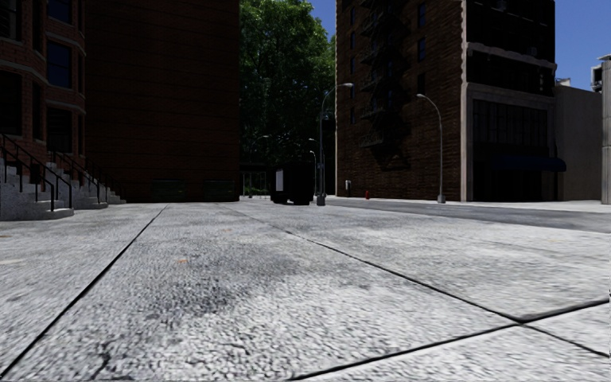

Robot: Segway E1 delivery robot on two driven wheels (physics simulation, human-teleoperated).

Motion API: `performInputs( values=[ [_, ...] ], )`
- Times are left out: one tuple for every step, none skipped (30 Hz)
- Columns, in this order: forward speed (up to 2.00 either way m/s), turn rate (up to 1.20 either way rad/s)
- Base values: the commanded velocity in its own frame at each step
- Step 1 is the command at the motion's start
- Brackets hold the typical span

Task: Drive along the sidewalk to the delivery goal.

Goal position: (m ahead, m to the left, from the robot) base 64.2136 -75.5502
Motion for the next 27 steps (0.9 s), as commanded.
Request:
performInputs(
  values=[
    [2.00,0.00],
    [2.00,0.00],
    [2.00,0.00],
    [2.00,0.00],
    [2.00,0.00],
    [2.00,0.00],
    [2.00,0.00],
    [2.00,0.00],
    [2.00,0.00],
    [2.00,0.00],
    [2.00,0.00],
    [2.00,0.00],
    [2.00,0.00],
    [2.00,0.00],
    [2.00,0.00],
    [2.00,0.00],
    [2.00,0.00],
    [2.00,0.00],
    [2.00,0.00],
    [2.00,0.00],
    [2.00,0.00],
    [2.00,0.00],
    [1.99,0.00],
    [1.99,0.00],
    [1.99,0.00],
    [1.99,0.00],
    [1.98,0.00]
  ],
)
